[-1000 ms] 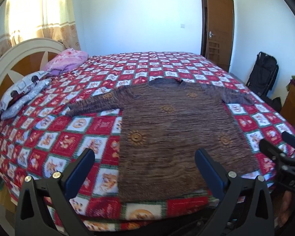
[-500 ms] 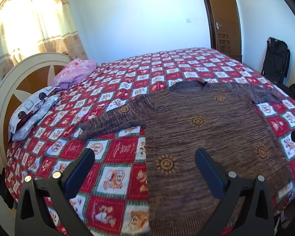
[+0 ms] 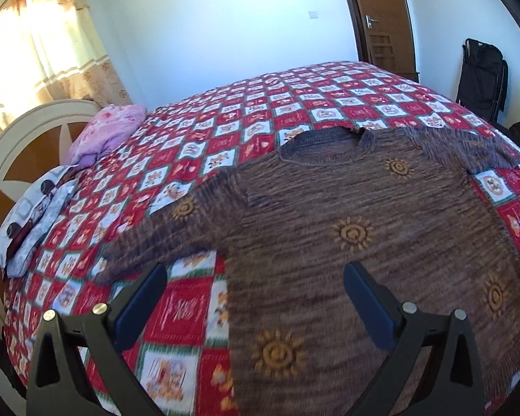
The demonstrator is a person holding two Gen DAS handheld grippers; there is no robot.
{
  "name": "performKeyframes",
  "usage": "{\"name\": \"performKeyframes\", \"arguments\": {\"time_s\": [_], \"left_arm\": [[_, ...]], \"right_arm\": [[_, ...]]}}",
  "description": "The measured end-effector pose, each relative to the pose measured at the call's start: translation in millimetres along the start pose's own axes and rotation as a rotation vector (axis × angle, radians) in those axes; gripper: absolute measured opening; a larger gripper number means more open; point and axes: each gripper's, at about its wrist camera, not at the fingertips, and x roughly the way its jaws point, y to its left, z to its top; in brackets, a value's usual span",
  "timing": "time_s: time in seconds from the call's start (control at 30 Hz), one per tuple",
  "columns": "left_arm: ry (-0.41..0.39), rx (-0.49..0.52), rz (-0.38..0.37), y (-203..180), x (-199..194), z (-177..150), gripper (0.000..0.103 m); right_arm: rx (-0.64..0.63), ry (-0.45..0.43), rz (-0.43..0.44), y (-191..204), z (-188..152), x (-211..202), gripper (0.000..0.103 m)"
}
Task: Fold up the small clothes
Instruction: 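Move the right tool to the sweater's sleeve cuff and close on it, then lift the sleeve with the right tool and lay it across the sweater body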
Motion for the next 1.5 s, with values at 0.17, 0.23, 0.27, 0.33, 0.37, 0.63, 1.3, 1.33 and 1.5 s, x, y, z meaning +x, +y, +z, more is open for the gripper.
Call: {"name": "performKeyframes", "arguments": {"time_s": [0.17,0.23,0.27,0.33,0.37,0.63,1.3,1.33,1.5], "left_arm": [[0.021,0.002,0.004,-6.8,31.4,13.2,0.103],[0.033,0.004,0.006,-9.3,44.2,16.4,0.103],[0.041,0.004,0.01,-10.5,51.5,17.6,0.103],[0.053,-0.001,0.019,-11.5,62.4,18.9,0.103],[0.062,-0.008,0.02,-10.8,67.7,19.8,0.103],[0.105,-0.041,0.019,-9.8,95.8,25.0,0.103],[0.152,-0.059,-0.027,-18.4,122.1,22.6,0.103],[0.15,-0.059,-0.028,-18.3,121.6,23.0,0.103],[0.128,-0.065,-0.067,-13.3,116.6,27.9,0.103]], "right_arm": [[0.089,0.01,-0.057,-52.6,21.5,16.5,0.102],[0.117,0.017,-0.074,-71.2,31.0,25.4,0.101],[0.138,0.024,-0.078,-82.3,36.8,31.9,0.1],[0.182,0.041,-0.09,-100.8,47.3,45.9,0.09],[0.208,0.06,-0.082,-112.1,55.5,57.3,0.085],[0.355,0.148,-0.07,-156.8,87.0,121.9,0.055],[0.316,0.195,-0.027,-157.5,123.3,192.1,0.006],[0.311,0.181,-0.02,-156.1,124.4,188.0,0.006],[0.286,0.104,0.025,-140.9,141.0,162.2,0.003]]}}
